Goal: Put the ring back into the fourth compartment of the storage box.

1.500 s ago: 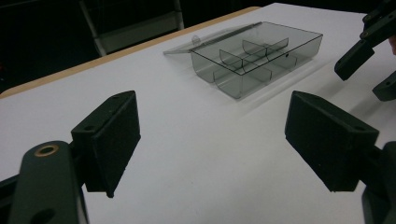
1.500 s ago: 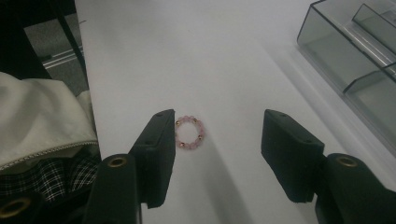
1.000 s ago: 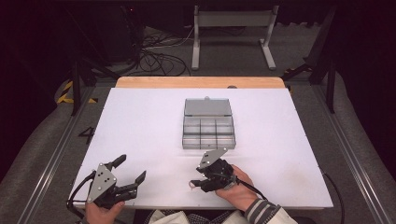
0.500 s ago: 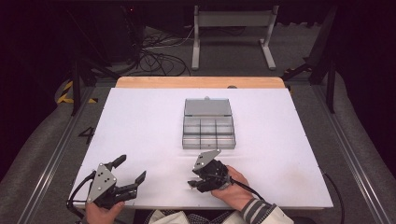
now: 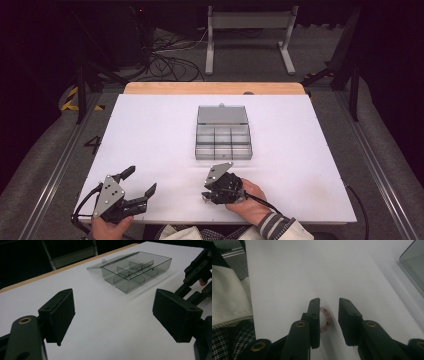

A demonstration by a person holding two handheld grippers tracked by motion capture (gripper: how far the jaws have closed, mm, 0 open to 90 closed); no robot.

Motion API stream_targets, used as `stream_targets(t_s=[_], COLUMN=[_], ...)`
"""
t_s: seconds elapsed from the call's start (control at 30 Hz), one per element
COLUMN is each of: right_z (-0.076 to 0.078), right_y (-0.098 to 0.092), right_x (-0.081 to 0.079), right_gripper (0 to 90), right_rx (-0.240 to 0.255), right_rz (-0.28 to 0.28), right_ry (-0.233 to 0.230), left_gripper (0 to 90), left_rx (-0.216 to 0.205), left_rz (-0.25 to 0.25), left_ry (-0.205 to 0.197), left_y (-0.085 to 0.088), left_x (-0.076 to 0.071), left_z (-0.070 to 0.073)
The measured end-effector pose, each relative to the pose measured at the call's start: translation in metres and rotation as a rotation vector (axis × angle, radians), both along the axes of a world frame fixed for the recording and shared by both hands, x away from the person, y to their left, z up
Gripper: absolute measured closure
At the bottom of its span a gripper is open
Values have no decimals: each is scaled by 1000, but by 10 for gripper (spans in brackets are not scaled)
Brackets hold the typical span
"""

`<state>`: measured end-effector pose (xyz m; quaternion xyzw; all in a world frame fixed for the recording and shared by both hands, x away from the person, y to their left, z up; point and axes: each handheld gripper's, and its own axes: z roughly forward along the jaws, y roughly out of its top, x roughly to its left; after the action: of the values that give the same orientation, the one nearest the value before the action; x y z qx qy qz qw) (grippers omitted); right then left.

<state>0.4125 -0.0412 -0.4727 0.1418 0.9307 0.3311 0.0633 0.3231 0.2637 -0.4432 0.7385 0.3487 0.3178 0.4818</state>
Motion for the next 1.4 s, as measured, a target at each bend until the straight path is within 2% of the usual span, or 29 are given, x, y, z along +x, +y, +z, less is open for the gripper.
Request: stream_targets(t_s=[0.27,0.53,1.1,1.4], right_z=[-3,-5,-4,4], right_y=[2,4,5,1], right_x=[0,2,0,-5], right_gripper=[813,861,874,880], right_rx=[-25,-32,-43,-14], right_rz=[7,10,6,-1], right_ry=[-3,10,-6,-32], left_gripper=[187,187,187,187], left_rx=[7,3,7,6], left_rz=[-1,0,0,0], left_ry=[-2,1,-2,-2], left_y=[0,0,0,0], left_x=[0,0,0,0], left_z=[0,0,0,0])
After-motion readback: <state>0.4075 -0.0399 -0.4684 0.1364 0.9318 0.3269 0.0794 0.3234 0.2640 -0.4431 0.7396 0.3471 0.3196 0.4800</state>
